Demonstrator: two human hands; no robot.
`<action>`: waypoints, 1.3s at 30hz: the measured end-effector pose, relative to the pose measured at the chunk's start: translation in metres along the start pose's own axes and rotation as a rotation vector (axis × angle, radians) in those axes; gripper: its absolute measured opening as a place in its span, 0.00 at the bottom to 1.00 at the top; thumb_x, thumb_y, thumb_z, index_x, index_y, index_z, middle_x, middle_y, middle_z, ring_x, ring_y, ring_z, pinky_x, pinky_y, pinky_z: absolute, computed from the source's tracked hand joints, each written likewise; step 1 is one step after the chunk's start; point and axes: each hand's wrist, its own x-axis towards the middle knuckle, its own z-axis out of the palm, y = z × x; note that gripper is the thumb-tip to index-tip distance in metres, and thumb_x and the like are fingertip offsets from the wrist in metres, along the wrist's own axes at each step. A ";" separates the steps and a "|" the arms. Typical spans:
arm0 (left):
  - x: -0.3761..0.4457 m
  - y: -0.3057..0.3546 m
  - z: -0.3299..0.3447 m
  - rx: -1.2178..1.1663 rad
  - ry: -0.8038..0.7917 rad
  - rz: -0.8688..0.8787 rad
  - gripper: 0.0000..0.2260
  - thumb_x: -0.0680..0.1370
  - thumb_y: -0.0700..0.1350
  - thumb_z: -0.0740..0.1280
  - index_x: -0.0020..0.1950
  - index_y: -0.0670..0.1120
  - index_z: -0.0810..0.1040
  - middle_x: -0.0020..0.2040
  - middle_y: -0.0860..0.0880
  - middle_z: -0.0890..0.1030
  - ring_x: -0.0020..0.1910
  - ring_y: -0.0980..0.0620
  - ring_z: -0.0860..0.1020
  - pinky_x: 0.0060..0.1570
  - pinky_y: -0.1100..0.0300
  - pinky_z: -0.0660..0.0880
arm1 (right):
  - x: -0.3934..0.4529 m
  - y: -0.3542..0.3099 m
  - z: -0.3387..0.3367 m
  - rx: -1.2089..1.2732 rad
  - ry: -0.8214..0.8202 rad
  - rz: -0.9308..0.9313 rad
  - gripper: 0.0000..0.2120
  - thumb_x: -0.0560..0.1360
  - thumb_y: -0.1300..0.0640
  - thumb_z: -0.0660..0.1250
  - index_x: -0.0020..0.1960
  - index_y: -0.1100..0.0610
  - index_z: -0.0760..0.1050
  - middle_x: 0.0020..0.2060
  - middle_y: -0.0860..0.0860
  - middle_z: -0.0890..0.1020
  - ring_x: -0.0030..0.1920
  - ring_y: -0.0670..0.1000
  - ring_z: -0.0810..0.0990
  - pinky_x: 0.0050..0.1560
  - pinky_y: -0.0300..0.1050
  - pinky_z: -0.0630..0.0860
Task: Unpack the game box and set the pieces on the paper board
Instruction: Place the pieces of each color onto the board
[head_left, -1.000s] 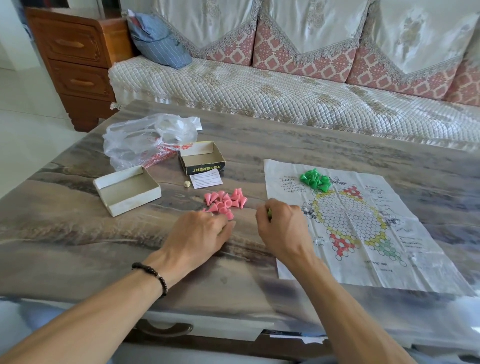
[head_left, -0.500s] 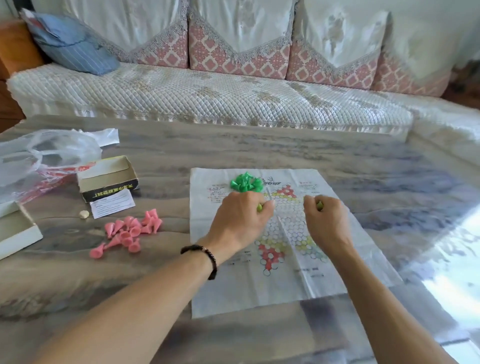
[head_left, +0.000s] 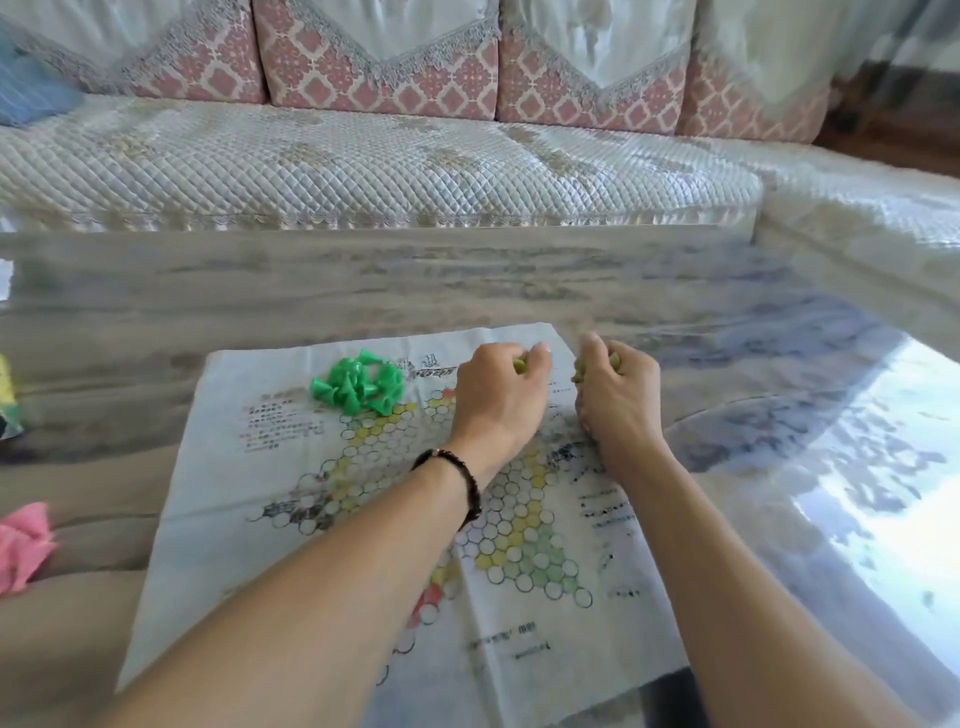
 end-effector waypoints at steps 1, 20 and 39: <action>0.001 -0.001 0.004 -0.019 0.008 -0.012 0.21 0.80 0.51 0.61 0.29 0.44 0.64 0.23 0.52 0.63 0.22 0.54 0.60 0.25 0.60 0.61 | 0.000 0.003 -0.001 -0.023 -0.007 -0.030 0.16 0.77 0.53 0.59 0.33 0.58 0.64 0.27 0.55 0.65 0.29 0.53 0.61 0.28 0.47 0.60; -0.004 0.007 -0.006 -0.326 -0.336 -0.067 0.19 0.83 0.54 0.52 0.52 0.44 0.78 0.54 0.47 0.80 0.56 0.53 0.77 0.62 0.55 0.72 | -0.014 0.009 -0.031 -0.023 -0.100 -0.040 0.14 0.80 0.56 0.57 0.44 0.58 0.80 0.43 0.50 0.84 0.48 0.47 0.82 0.53 0.47 0.77; 0.009 0.025 -0.035 0.603 -0.841 0.155 0.33 0.67 0.47 0.79 0.69 0.47 0.72 0.63 0.51 0.76 0.52 0.53 0.74 0.48 0.62 0.68 | -0.026 -0.009 -0.075 -0.856 -0.585 -0.073 0.46 0.62 0.39 0.77 0.73 0.54 0.63 0.62 0.48 0.69 0.56 0.49 0.73 0.54 0.42 0.69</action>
